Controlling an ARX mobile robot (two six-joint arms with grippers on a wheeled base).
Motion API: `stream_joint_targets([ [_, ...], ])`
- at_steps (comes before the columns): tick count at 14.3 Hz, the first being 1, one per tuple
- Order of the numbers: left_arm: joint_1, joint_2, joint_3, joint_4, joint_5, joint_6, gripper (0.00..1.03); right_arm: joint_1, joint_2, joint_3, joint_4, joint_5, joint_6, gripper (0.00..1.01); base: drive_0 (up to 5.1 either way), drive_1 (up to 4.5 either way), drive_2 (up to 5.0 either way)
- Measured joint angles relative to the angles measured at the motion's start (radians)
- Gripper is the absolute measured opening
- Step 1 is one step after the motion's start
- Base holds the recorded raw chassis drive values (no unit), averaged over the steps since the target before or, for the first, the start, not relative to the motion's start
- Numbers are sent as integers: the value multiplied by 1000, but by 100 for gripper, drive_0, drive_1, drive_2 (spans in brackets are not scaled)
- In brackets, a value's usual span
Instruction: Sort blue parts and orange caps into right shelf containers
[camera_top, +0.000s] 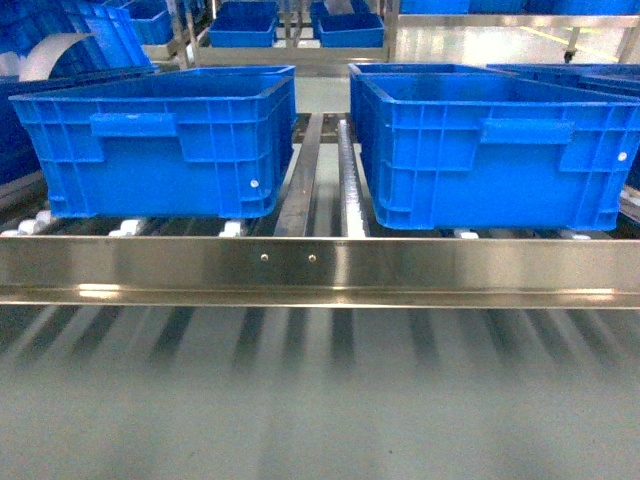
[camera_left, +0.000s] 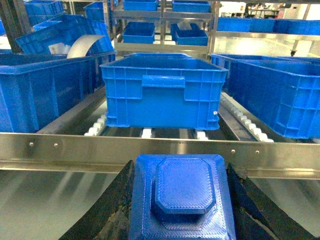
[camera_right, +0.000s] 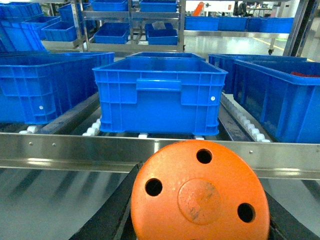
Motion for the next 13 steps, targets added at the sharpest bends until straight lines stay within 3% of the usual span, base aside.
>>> stream_joint_targets([
  [13, 0, 0, 0, 0, 0, 0, 43, 0, 0, 0, 2, 0, 0, 45, 3, 435, -429],
])
